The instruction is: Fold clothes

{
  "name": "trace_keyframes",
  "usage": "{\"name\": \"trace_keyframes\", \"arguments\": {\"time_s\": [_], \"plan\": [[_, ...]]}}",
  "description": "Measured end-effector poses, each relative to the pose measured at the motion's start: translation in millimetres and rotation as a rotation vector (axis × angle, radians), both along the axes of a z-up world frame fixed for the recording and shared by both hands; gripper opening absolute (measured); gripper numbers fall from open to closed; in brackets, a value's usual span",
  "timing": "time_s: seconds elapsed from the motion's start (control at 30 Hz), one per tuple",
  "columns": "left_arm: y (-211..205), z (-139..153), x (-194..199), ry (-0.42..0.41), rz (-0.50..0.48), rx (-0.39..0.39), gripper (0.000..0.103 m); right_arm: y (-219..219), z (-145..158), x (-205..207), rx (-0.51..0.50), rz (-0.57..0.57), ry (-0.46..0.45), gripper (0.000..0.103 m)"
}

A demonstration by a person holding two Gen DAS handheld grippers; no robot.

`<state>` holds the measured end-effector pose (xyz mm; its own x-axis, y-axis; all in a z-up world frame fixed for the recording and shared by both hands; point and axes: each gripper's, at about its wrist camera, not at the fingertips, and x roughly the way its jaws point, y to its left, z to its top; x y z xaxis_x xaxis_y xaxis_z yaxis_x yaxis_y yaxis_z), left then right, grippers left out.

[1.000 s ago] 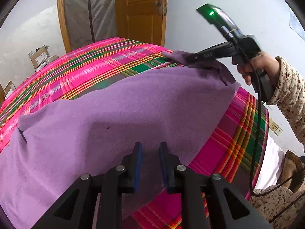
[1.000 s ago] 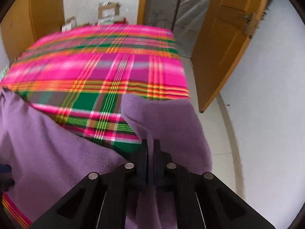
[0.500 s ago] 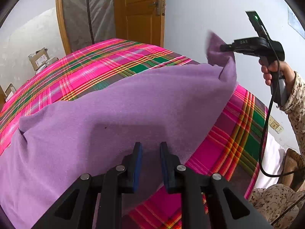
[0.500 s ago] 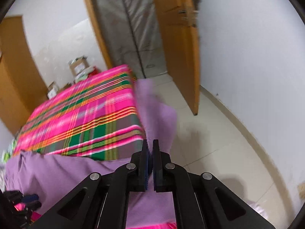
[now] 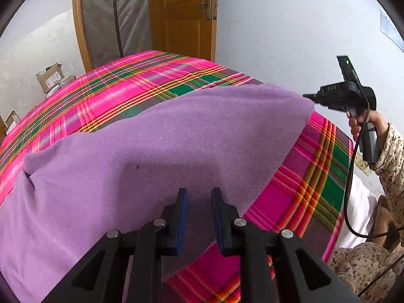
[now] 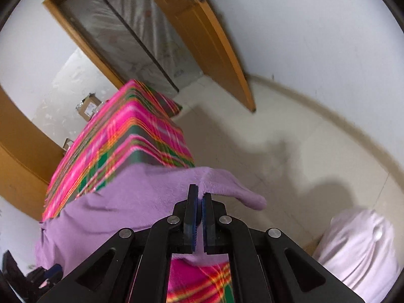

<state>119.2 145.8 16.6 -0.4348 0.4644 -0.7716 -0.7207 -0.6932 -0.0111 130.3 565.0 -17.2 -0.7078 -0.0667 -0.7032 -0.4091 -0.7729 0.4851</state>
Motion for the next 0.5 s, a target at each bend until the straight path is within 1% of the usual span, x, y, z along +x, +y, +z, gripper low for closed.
{"name": "trace_keyframes", "arguments": {"time_s": [0.03,0.13,0.27,0.3,0.37,0.4,0.5], "plan": [[0,0,0,-0.001,0.0,0.0,0.019,3,-6,1,-0.027,-0.003,-0.01,0.003],[0,0,0,-0.002,0.001,0.003,0.019,6,-13,-1,-0.058,-0.011,-0.032,0.004],[-1,0,0,-0.005,0.001,0.008,0.019,1,-8,-4,-0.036,-0.024,-0.05,0.008],[-2,0,1,-0.005,0.001,0.009,0.019,2,-8,-5,-0.036,-0.039,-0.069,0.008],[-2,1,1,-0.005,0.001,0.011,0.019,4,-8,-4,-0.042,-0.079,-0.104,0.011],[-3,1,1,-0.005,0.0,0.011,0.019,5,-8,-3,-0.052,-0.09,-0.104,0.013],[-3,1,1,-0.007,-0.002,0.012,0.019,4,0,2,-0.031,-0.12,-0.097,0.014]]}}
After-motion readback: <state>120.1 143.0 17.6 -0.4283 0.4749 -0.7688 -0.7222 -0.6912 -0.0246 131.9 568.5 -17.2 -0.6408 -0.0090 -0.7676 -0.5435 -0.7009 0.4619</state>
